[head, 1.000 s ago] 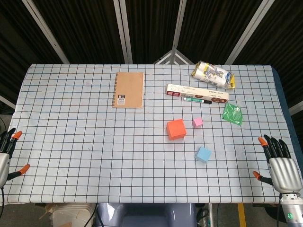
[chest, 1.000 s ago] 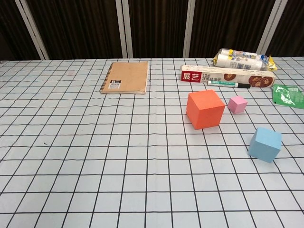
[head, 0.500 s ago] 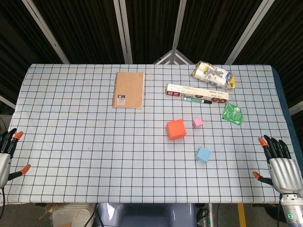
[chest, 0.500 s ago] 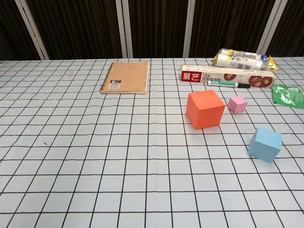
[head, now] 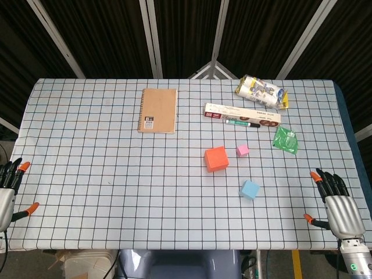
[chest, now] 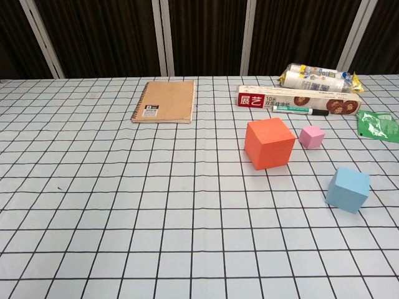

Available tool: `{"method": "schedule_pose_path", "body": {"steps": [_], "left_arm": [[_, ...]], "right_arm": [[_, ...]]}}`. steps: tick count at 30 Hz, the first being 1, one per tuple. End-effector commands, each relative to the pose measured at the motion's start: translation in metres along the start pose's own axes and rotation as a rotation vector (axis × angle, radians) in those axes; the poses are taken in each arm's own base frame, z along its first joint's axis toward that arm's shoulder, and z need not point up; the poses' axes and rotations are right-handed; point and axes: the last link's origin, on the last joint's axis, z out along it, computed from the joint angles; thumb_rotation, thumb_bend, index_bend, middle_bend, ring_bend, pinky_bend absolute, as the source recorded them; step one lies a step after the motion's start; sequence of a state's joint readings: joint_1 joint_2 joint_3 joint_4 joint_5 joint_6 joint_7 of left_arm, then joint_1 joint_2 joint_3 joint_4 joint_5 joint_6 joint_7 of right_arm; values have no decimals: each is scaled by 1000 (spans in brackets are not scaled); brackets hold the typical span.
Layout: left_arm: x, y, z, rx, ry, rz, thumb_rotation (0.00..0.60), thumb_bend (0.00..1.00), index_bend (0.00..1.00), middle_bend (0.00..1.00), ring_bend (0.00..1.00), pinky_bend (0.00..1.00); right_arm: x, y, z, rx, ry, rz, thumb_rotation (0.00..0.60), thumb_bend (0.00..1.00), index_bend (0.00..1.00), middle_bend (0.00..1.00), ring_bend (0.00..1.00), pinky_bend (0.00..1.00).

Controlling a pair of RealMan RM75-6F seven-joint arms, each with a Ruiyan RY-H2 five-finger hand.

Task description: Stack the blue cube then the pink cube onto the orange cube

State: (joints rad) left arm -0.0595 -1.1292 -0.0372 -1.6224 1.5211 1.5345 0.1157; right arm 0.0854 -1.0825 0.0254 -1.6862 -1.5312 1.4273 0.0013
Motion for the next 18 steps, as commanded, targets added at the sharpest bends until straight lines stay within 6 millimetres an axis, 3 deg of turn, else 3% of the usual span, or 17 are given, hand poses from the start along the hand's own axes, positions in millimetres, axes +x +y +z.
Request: {"method": "schedule_pose_path", "body": {"steps": [1, 7, 12, 18], "left_arm": [[0, -1, 1, 5, -2, 3, 600, 113, 47, 0, 0, 0], [-2, -2, 4, 19, -13, 7, 600, 114, 47, 0, 0, 0], [-2, -3, 6, 24, -14, 9, 600, 113, 47, 0, 0, 0], [-2, -4, 5, 29, -14, 7, 600, 113, 47, 0, 0, 0]], "right_arm": [[-11, -12, 5, 55, -67, 85, 600, 177, 25, 28, 0, 1], [-30, -24, 28, 78, -170, 86, 600, 242, 100, 23, 0, 0], [-31, -37, 42, 59, -127, 120, 600, 428, 274, 23, 0, 0], [-34, -40, 50, -50, -86, 58, 600, 508, 312, 22, 0, 0]]}}
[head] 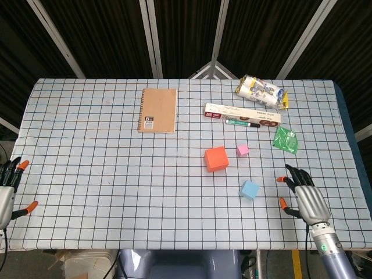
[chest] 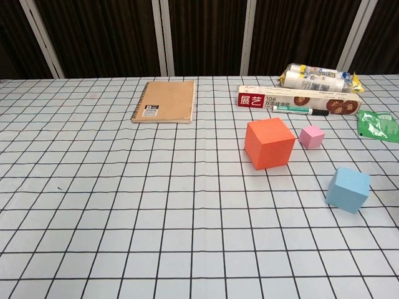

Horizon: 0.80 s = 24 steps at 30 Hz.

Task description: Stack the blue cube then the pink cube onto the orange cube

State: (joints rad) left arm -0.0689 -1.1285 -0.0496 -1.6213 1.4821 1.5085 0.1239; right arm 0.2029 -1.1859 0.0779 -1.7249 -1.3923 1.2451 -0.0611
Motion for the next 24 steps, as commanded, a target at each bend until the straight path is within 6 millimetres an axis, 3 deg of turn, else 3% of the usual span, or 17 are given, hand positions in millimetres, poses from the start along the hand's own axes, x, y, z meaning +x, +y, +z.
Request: {"method": "schedule_pose_path", "body": {"steps": [1, 14, 24], "left_arm": [[0, 0, 0, 1, 0, 0, 600, 114, 47, 0, 0, 0], [-5, 1, 5, 6, -33, 15, 600, 114, 47, 0, 0, 0], [-8, -2, 11, 7, -65, 11, 600, 114, 47, 0, 0, 0]], "right_arm": [[-2, -5, 6, -81, 27, -39, 600, 509, 312, 22, 0, 0], [-18, -33, -7, -223, -103, -30, 600, 508, 294, 18, 0, 0], [-19, -66, -13, -282, -140, 13, 600, 293, 83, 0, 0, 0]]}}
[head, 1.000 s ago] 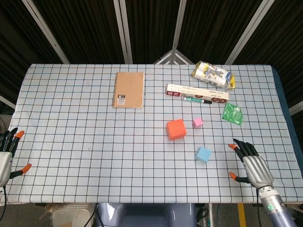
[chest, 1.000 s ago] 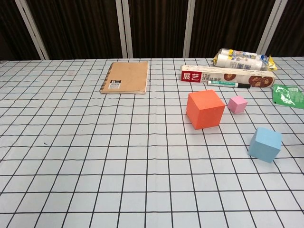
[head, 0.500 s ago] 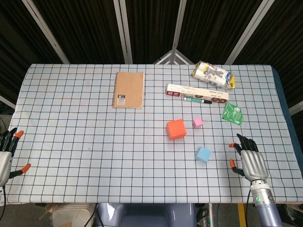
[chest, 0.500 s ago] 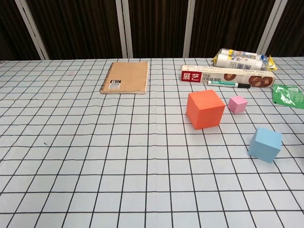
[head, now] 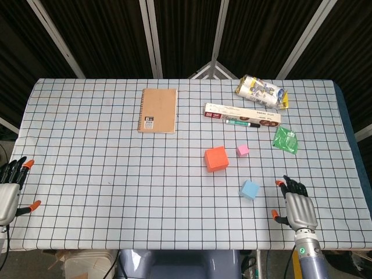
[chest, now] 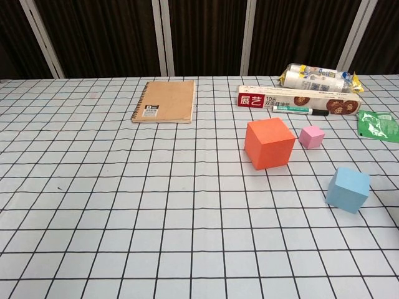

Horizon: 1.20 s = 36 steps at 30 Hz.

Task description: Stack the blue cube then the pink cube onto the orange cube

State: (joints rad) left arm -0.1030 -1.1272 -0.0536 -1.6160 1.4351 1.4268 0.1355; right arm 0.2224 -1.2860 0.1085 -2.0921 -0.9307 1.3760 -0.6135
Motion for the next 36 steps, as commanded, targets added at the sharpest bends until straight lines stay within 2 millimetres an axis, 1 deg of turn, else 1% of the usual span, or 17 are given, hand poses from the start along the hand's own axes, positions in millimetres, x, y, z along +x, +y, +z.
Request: {"method": "schedule_pose_path", "body": {"steps": [1, 7, 12, 19, 25, 30, 36], "left_arm": [[1, -1, -1, -1, 2, -5, 600, 113, 47, 0, 0, 0], [3, -4, -1, 0, 7, -10, 600, 114, 47, 0, 0, 0], [3, -5, 0, 2, 4, -9, 600, 114, 47, 0, 0, 0], [2, -4, 0, 3, 2, -5, 600, 113, 47, 0, 0, 0], [2, -5, 1, 12, 5, -3, 600, 113, 47, 0, 0, 0], [1, -4, 2, 14, -3, 4, 600, 113, 47, 0, 0, 0], [0, -3, 2, 14, -4, 8, 600, 113, 47, 0, 0, 0]], "right_arm": [[-1, -15, -4, -11, -21, 17, 600, 284, 78, 0, 0, 0], [-8, -34, -1, -6, -46, 49, 600, 276, 73, 0, 0, 0], [-12, -46, 7, 8, -43, 98, 600, 276, 77, 0, 0, 0], [-11, -62, 20, 25, 0, 148, 600, 276, 134, 0, 0, 0], [-11, -64, 28, 1, 15, 151, 600, 275, 178, 0, 0, 0], [-14, -60, 32, -13, 11, 142, 600, 275, 214, 0, 0, 0], [-24, -56, 35, -21, -2, 128, 600, 275, 220, 0, 0, 0]]}}
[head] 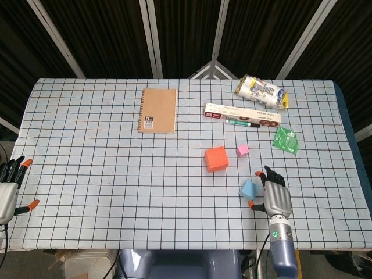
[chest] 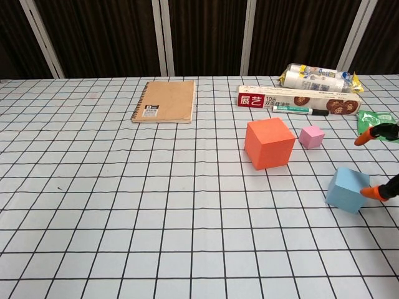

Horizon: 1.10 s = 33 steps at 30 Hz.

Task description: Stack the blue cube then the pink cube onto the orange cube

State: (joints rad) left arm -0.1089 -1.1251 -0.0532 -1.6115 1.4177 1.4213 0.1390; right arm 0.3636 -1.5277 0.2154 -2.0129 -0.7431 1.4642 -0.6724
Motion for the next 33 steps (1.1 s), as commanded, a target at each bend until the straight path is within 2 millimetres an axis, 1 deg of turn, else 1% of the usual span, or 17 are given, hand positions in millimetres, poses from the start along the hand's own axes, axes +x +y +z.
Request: {"method": "schedule_pose_path", "body": {"steps": [1, 7, 18, 26, 33], "left_arm": [[0, 0, 0, 4, 1, 2, 600, 113, 47, 0, 0, 0], [-1, 0, 1, 8, -1, 6, 600, 114, 47, 0, 0, 0], [-1, 0, 1, 10, -5, 9, 600, 113, 47, 0, 0, 0], [-1, -1, 2, 15, -3, 8, 600, 113, 47, 0, 0, 0], [-1, -1, 2, 18, -5, 8, 600, 113, 47, 0, 0, 0]], "right_arm": [[-5, 2, 2, -3, -12, 4, 600, 275, 220, 0, 0, 0], [-14, 2, 4, -10, -21, 2, 600, 275, 220, 0, 0, 0], [-18, -2, 9, -18, -14, 10, 600, 275, 222, 0, 0, 0], [-24, -1, 19, -51, -5, -22, 600, 276, 265, 0, 0, 0], [-28, 0, 19, -77, 2, -54, 600, 276, 272, 0, 0, 0]]}}
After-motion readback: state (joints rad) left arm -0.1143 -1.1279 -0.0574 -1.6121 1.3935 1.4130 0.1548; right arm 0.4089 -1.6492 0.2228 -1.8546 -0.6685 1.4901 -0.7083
